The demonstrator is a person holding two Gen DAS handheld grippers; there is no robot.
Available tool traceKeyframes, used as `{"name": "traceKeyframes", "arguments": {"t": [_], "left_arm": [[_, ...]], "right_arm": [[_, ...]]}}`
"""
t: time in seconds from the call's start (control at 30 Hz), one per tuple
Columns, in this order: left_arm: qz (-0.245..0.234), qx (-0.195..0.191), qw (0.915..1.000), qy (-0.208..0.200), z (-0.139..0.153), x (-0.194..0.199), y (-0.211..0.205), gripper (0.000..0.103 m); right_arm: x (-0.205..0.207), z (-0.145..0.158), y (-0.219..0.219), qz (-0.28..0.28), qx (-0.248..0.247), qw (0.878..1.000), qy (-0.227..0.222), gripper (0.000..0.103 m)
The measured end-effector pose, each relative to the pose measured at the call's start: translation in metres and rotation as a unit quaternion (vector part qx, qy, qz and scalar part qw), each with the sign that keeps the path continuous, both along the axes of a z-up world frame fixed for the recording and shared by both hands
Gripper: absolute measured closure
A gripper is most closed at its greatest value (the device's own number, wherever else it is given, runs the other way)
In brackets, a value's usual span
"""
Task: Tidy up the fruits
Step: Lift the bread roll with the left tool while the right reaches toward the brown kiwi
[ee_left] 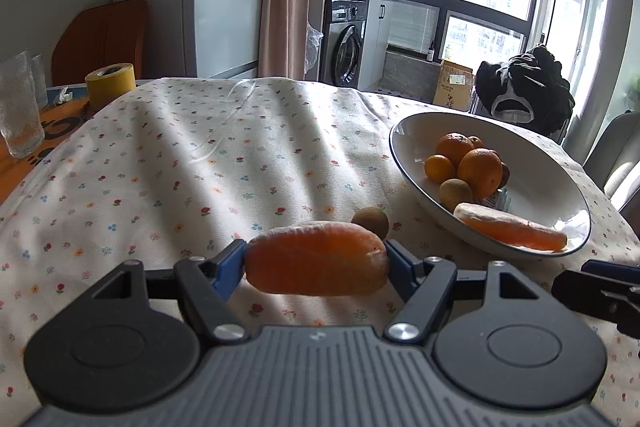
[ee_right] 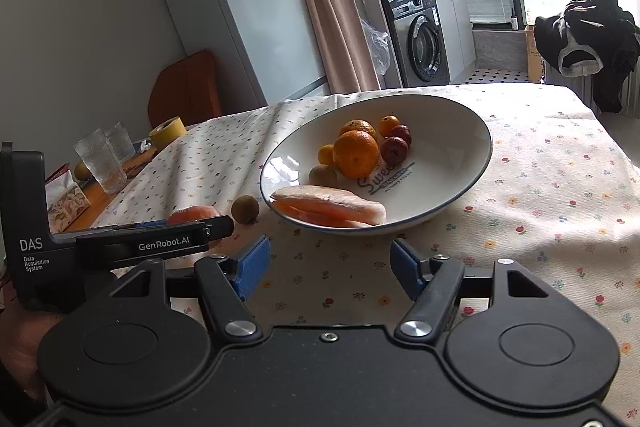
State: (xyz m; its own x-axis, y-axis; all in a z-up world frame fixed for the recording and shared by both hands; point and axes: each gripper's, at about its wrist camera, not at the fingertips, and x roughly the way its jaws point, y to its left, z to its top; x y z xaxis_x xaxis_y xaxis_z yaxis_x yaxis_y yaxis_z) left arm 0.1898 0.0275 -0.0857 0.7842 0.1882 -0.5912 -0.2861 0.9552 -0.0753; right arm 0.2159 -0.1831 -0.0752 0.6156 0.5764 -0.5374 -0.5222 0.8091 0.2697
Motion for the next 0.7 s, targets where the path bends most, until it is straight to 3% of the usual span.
{"name": "traceKeyframes", "arguments": {"t": [0.27,0.5,0.57,0.7], "left_arm": [[0.036,-0.017,0.999,-0.022,0.013,-0.026,0.039,0.031],[0.065,-0.036,0.9967,-0.034,0.015,-0.043,0.07,0.031],[0.072,-0.04,0.9959,-0.036,0.015,-0.047,0.077,0.044],[0.089,-0.052,0.9937,-0.045,0.015,-0.054,0.093,0.044]], "right_arm": [[-0.002,0.002,0.048,0.045,-0.011,0.999,0.0,0.038],[0.003,0.006,0.094,0.071,-0.035,0.997,0.006,0.047],[0.005,0.007,0.108,0.069,-0.051,0.996,0.006,0.052],[0.008,0.006,0.128,0.066,-0.074,0.995,0.001,0.052]]}}
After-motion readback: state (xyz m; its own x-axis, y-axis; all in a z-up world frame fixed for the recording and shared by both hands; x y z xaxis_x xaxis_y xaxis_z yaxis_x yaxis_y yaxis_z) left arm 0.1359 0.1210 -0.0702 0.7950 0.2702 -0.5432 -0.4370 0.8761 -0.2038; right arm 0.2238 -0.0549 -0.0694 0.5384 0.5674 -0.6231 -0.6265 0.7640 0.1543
